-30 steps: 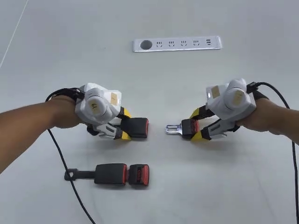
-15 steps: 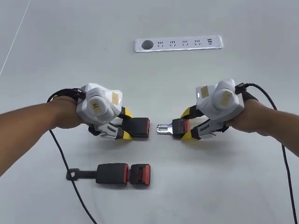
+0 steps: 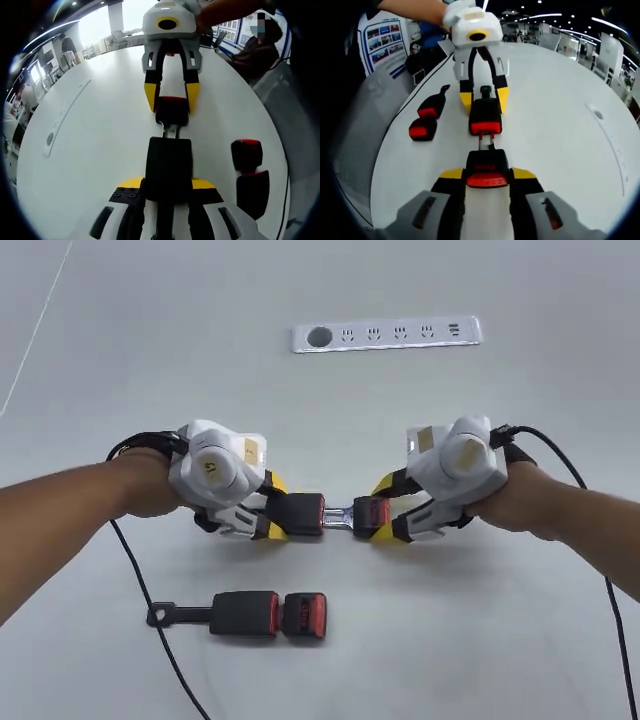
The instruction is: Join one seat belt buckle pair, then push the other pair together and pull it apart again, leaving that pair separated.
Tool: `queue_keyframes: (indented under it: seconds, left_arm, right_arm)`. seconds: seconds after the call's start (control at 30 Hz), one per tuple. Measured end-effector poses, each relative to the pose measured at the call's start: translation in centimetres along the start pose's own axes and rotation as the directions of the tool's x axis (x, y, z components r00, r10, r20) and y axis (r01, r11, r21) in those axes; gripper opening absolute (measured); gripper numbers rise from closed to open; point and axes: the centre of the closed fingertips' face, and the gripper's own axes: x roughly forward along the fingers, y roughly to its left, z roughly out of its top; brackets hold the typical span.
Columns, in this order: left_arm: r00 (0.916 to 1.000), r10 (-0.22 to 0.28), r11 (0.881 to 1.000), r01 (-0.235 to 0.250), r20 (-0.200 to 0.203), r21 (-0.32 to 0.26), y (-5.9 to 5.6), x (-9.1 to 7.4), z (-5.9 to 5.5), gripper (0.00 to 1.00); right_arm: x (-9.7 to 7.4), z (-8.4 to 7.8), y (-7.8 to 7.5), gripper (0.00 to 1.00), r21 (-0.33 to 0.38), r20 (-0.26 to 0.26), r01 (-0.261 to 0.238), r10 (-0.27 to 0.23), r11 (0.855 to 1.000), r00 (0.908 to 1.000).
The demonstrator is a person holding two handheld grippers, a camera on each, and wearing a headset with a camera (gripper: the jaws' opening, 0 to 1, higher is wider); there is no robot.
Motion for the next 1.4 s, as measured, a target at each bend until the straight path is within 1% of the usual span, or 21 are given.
queue_keyframes:
  seconds: [0.2,0.27,0.37,0.47,0.53,0.57,0.63,0.77,0.83,0.87,0.9,0.97,1.07,1.13,1.2,1.27,1.4]
  left_arm:
    - [1.0000,0.001,1.000,-0.001,-0.006,-0.003,0.1,0.1,-0.2,0.34]
    - [1.0000,0.002,1.000,-0.002,-0.007,-0.004,0.2,0.1,-0.3,0.34]
    - [0.9999,0.003,1.000,-0.003,-0.014,-0.001,0.3,0.2,-0.4,0.34]
    - [0.9999,0.003,1.000,-0.003,-0.014,-0.002,0.3,0.2,-0.6,0.33]
    - [0.9998,0.001,1.000,-0.001,-0.019,0.001,0.3,0.3,-0.6,0.33]
    - [0.9998,0.000,1.000,0.000,-0.019,0.002,0.4,0.3,-0.7,0.33]
    - [0.9998,-0.001,1.000,0.001,-0.019,0.004,0.3,0.3,-0.7,0.33]
    - [0.9991,-0.015,0.999,0.016,-0.040,0.032,0.3,0.4,-0.9,0.33]
    - [0.9986,-0.021,0.999,0.024,-0.048,0.043,0.3,0.4,-1.0,0.32]
    - [0.9981,-0.026,0.998,0.029,-0.056,0.052,0.3,0.5,-1.0,0.32]
    - [0.9974,-0.030,0.998,0.034,-0.066,0.062,0.3,0.5,-1.0,0.32]
    - [0.9973,-0.033,0.997,0.037,-0.066,0.065,0.3,0.4,-1.1,0.32]
    - [0.9978,-0.033,0.997,0.037,-0.057,0.061,0.2,0.4,-1.0,0.32]
    - [0.9974,-0.033,0.998,0.037,-0.064,0.060,0.2,0.4,-1.0,0.32]
    - [0.9962,-0.042,0.996,0.048,-0.076,0.077,0.1,0.3,-1.1,0.32]
    - [0.9956,-0.047,0.995,0.054,-0.081,0.088,0.0,0.3,-1.0,0.32]
    - [0.9951,-0.049,0.994,0.057,-0.085,0.090,-0.1,0.2,-0.8,0.33]
  right_arm:
    - [0.7,0.8,0.1,0.33,0.010,0.037,0.003,-0.003,1.000,0.9993]
    - [0.9,0.8,0.0,0.33,-0.001,0.029,0.006,-0.006,1.000,0.9996]
    - [0.8,0.6,-0.1,0.32,-0.009,0.051,0.015,-0.015,1.000,0.9986]
    - [1.0,0.6,-0.2,0.32,0.032,0.064,0.017,-0.019,0.999,0.9977]
    - [1.0,0.7,0.0,0.32,0.025,0.080,0.022,-0.024,0.999,0.9965]
    - [1.1,0.7,-0.1,0.32,0.044,0.094,0.021,-0.025,0.999,0.9953]
    - [1.0,0.8,0.0,0.31,0.049,0.112,0.018,-0.023,0.999,0.9934]
    - [1.4,0.9,-0.1,0.31,0.035,0.095,0.011,-0.015,0.999,0.9953]
    - [1.8,1.2,-0.1,0.31,0.033,0.096,0.008,-0.011,0.999,0.9953]
    - [1.9,1.5,-0.1,0.31,0.034,0.109,0.006,-0.009,0.999,0.9940]
    - [2.3,1.7,-0.1,0.31,0.036,0.107,0.007,-0.011,0.999,0.9942]
    - [2.5,1.9,-0.1,0.31,0.043,0.094,0.007,-0.011,0.999,0.9955]
    - [2.4,1.9,-0.2,0.30,0.063,0.102,0.006,-0.013,0.998,0.9947]
    - [2.5,2.0,-0.1,0.30,0.068,0.091,0.011,-0.017,0.998,0.9957]
    - [2.6,2.0,-0.2,0.30,0.077,0.084,0.013,-0.019,0.997,0.9962]
    - [2.7,2.0,-0.2,0.30,0.076,0.081,0.013,-0.020,0.997,0.9965]
    - [2.8,2.2,-0.2,0.30,0.075,0.066,0.008,-0.013,0.997,0.9977]
